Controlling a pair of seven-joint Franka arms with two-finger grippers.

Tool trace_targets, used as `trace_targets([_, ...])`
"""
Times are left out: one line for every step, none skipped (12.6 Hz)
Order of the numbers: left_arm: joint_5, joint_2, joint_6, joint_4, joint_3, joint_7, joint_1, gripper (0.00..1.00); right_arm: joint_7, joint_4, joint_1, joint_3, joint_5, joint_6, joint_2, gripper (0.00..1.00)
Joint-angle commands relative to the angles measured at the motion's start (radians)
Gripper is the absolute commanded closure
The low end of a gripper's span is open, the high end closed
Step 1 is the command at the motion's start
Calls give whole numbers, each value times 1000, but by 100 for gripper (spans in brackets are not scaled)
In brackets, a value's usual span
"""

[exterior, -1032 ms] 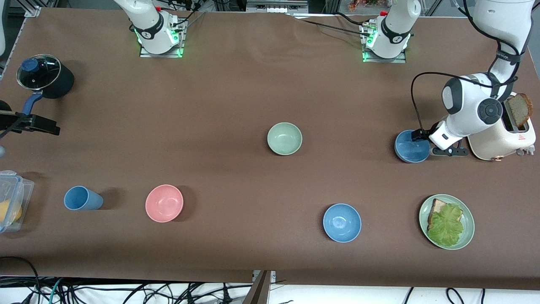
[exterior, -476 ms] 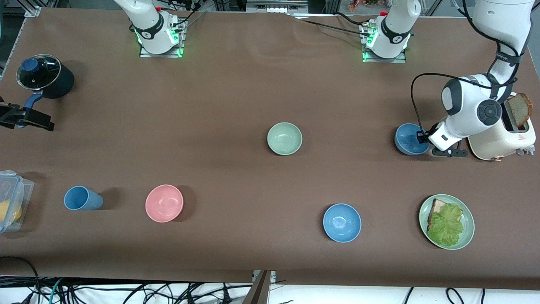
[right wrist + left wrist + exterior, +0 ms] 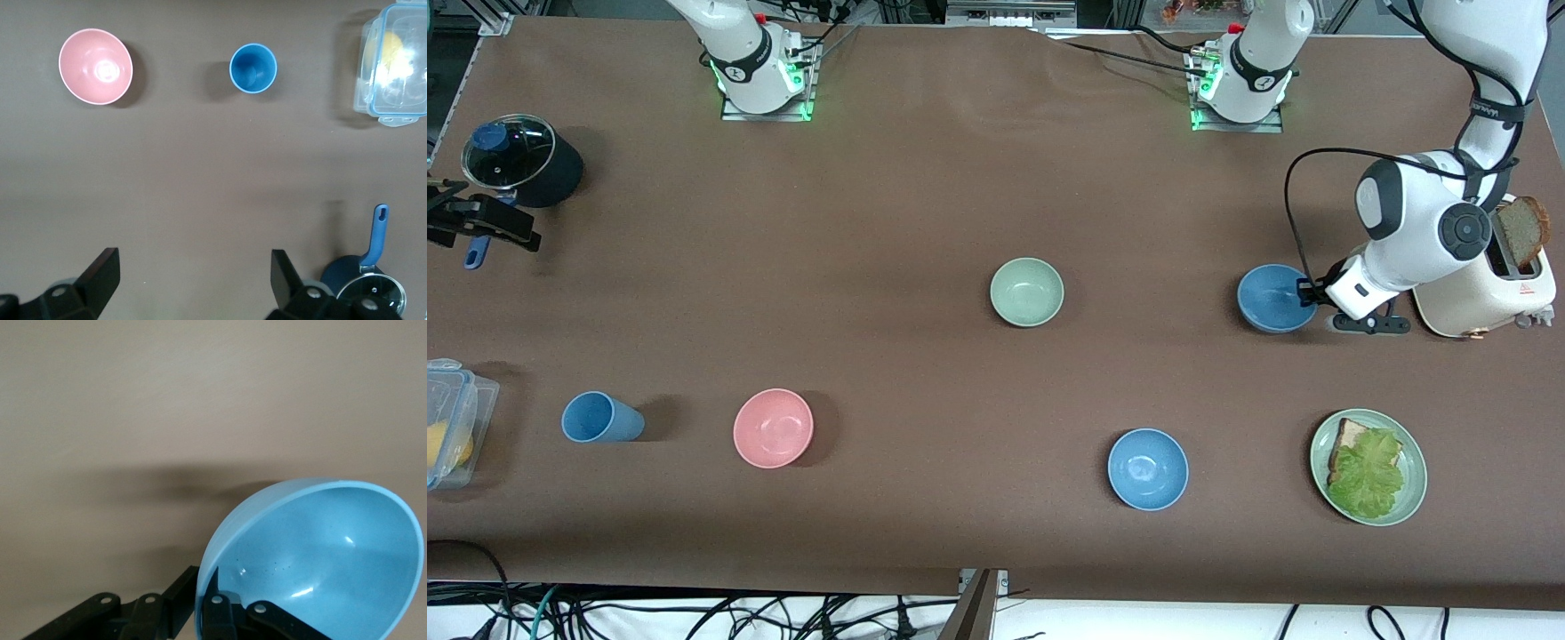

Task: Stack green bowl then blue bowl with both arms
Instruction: 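Carry the light blue bowl with the left gripper over the green bowl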

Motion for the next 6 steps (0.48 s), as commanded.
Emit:
trace_targets([-49, -48, -40, 38, -107, -45, -33, 100, -16, -27, -1, 2, -8, 16, -10, 0])
trace_targets([-102, -48, -43, 64, -159, -64, -41, 100, -15, -27, -1, 2, -8, 18, -10, 0])
trace_targets([-160, -45, -46, 98, -211, -72, -69, 100, -13, -27, -1, 2, -6, 18, -10, 0])
trace_targets([-210, -38, -49, 120, -247, -101, -99, 100, -16, -23, 0, 4, -8, 18, -5, 0])
trace_targets([-224, -25, -48, 129, -273, -152, -131, 100, -18, -9, 0, 10, -8, 18, 2, 0])
trace_targets([-227, -21, -46, 141, -287, -227, -162, 100, -18, -3, 2, 11, -8, 18, 8, 0])
